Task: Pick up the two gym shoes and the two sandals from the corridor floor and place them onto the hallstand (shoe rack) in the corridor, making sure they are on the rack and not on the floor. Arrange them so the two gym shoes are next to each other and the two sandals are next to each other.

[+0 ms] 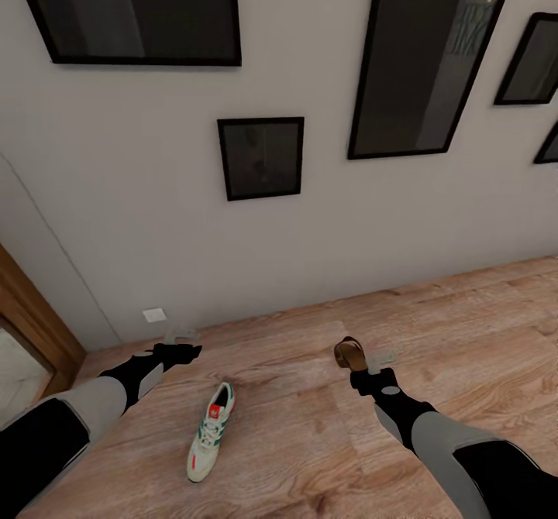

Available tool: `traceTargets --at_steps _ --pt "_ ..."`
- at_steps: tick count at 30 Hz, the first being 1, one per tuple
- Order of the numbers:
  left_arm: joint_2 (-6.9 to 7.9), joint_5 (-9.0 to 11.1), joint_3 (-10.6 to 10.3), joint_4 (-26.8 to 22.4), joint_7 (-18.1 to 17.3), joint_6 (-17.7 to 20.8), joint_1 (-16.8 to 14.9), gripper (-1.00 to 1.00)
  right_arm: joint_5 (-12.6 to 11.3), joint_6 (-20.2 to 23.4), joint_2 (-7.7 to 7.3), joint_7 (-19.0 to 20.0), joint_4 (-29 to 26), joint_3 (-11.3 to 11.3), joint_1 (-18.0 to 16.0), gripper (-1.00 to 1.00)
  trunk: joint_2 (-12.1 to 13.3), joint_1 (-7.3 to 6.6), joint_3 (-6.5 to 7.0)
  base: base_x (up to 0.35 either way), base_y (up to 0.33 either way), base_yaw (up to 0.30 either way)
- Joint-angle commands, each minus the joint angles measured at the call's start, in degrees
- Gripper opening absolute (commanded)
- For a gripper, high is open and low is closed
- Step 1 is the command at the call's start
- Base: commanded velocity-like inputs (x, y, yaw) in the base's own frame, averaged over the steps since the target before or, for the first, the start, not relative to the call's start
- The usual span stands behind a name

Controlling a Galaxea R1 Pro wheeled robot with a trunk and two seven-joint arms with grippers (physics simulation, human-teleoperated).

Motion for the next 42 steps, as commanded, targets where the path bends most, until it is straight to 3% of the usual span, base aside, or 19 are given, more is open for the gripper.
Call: traceTargets --at_steps 1,42 --pt "0.00 0.0 0.0 0.0 0.0 0.0 0.0 1.00 -0.1 0.0 0.00 0.0 0.0 0.0 0.0 -1.00 0.0 0.00 0.01 -0.031 0.051 -0.038" --pt "-0.20 0.0 0.0 0.0 0.1 0.1 0.0 1.00 -0.1 0.0 0.03 0.0 0.0 0.0 0.0 -1.00 0.0 0.00 0.91 0.055 0.038 -0.087"
